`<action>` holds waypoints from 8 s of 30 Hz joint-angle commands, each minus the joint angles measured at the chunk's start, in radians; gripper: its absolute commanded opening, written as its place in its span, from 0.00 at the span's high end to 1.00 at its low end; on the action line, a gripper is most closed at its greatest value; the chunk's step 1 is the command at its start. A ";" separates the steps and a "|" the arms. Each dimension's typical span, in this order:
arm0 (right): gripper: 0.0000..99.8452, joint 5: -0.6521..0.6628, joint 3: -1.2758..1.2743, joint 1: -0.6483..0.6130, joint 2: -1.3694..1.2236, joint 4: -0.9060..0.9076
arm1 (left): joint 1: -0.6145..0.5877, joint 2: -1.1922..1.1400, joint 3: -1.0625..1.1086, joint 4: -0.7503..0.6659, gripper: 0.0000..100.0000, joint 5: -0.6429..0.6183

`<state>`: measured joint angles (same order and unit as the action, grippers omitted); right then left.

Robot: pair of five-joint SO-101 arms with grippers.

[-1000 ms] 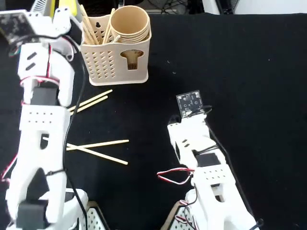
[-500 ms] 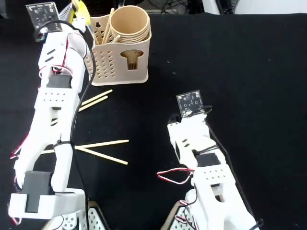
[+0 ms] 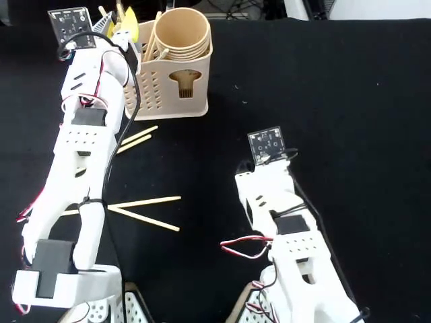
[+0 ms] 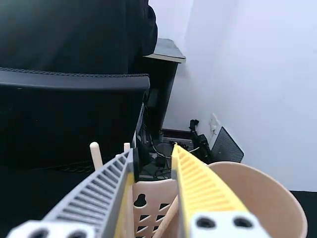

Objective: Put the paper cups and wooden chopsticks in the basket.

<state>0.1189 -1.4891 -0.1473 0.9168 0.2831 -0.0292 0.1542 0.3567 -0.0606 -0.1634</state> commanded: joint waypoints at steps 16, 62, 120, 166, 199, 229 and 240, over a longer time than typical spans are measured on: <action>0.99 -0.008 0.002 0.012 0.015 -0.020 | -0.027 0.563 0.013 0.569 0.88 0.117; 0.98 -0.008 0.002 0.012 0.015 -0.020 | 0.024 -0.199 0.292 1.059 0.75 1.393; 0.98 -0.008 0.002 0.012 0.015 -0.025 | 0.015 0.829 0.286 0.744 0.97 0.628; 0.98 -0.008 0.002 0.012 0.015 -0.023 | -0.085 0.089 0.486 0.740 0.79 1.343; 0.98 -0.008 0.002 0.012 0.015 -0.025 | -0.059 -0.110 0.283 1.077 0.97 1.416; 0.98 -0.008 0.002 0.012 0.015 -0.023 | -0.094 -0.054 0.274 1.034 0.76 1.478; 0.98 -0.008 0.002 0.012 0.015 -0.025 | -0.091 -0.282 -0.039 1.300 0.78 1.491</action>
<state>0.1189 -1.4891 -0.1473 0.9168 0.2800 -0.1151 -0.0944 0.4166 1.1792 1.3080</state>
